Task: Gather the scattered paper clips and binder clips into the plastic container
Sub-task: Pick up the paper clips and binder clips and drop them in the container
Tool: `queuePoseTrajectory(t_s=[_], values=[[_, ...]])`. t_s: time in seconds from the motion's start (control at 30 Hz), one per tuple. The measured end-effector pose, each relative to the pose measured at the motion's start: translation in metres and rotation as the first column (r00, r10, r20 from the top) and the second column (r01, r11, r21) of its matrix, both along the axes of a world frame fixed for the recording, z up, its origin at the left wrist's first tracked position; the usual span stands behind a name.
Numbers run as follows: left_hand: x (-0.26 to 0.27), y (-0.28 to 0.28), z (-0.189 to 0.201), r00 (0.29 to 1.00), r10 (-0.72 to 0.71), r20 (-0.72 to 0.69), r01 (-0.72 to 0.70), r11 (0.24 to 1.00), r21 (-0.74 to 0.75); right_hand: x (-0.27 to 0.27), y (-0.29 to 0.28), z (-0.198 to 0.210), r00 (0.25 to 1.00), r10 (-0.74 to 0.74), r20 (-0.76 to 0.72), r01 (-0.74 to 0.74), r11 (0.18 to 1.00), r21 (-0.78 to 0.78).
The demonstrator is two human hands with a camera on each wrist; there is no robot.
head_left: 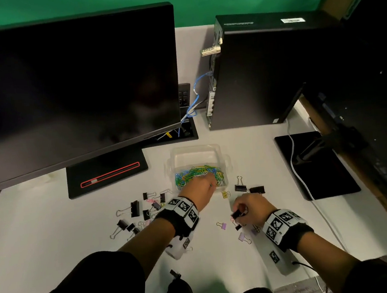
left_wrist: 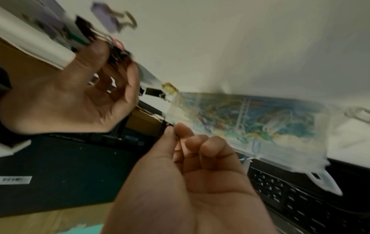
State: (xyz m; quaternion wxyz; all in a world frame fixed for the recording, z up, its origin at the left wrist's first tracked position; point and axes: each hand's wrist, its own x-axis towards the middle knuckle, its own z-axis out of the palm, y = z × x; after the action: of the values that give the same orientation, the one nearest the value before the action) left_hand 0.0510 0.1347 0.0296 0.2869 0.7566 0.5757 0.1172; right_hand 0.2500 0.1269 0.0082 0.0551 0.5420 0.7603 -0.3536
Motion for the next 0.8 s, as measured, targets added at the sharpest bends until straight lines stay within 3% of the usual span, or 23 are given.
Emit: queuePoseTrajectory(t_s=[0.2,0.3,0.43,0.5,0.8], values=[[-0.005,0.004,-0.013,0.994,0.087,-0.068,-0.072,0.979,0.189,0.005,0.0,0.005,0.993,-0.115,-0.019,0.115,0.993,0.011],[0.007,-0.007,-0.016,0.993,-0.009,-0.115,0.033,0.977,0.21,0.011,0.004,0.01,0.98,-0.191,-0.051,0.193,0.981,0.028],[0.03,-0.018,-0.022,0.964,-0.196,-0.18,0.203,0.979,0.021,0.022,0.01,0.018,0.958,-0.279,-0.062,0.282,0.958,0.053],[0.041,-0.021,-0.026,0.954,-0.232,-0.191,0.223,0.973,-0.066,0.028,0.012,0.021,0.951,-0.306,-0.049,0.308,0.949,0.062],[0.072,-0.026,-0.034,0.984,-0.146,-0.105,0.107,0.944,-0.311,0.038,0.004,0.027,0.952,-0.303,-0.038,0.304,0.951,0.051]])
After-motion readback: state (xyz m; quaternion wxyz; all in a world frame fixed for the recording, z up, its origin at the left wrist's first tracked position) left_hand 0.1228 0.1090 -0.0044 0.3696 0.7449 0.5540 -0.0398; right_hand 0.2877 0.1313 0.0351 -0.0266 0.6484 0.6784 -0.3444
